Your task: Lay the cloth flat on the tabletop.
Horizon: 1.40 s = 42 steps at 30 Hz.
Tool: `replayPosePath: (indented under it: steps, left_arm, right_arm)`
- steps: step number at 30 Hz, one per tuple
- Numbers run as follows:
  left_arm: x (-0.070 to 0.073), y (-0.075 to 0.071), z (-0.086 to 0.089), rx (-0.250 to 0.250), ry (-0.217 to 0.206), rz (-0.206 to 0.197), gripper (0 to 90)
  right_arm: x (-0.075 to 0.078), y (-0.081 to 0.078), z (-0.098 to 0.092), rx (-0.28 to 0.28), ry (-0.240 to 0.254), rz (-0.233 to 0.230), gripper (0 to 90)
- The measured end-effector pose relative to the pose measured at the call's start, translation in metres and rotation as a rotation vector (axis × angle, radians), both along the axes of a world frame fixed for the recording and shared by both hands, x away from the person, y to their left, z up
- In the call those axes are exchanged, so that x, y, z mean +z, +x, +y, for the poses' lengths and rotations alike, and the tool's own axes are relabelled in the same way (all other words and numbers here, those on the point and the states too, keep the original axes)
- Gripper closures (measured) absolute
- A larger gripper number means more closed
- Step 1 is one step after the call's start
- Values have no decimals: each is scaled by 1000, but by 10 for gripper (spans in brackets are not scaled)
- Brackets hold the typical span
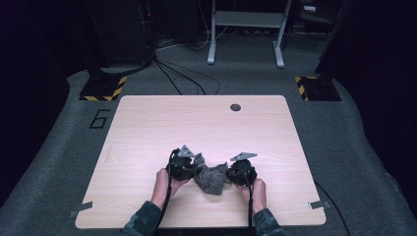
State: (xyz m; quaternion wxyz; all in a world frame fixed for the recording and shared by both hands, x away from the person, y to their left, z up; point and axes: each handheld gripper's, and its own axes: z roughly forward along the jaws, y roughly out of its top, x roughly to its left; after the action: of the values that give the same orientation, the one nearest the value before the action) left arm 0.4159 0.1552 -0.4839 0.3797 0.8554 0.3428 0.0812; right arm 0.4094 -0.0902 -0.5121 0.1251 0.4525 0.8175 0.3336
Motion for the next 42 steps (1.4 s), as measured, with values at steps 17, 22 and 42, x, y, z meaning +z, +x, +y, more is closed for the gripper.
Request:
replayPosePath:
  steps: [17,22,42]
  left_arm:
    - [32,7,24,43,-35,-96,837]
    - [30,4,29,52,-36,-89,813]
    - [26,-18,-13,-49,-58,-68,295]
  right_arm:
    - [42,-2,-21,-32,0,-147,900]
    - [66,-16,-20,-22,29,-215,900]
    - [78,-19,33,149,154,-193,900]
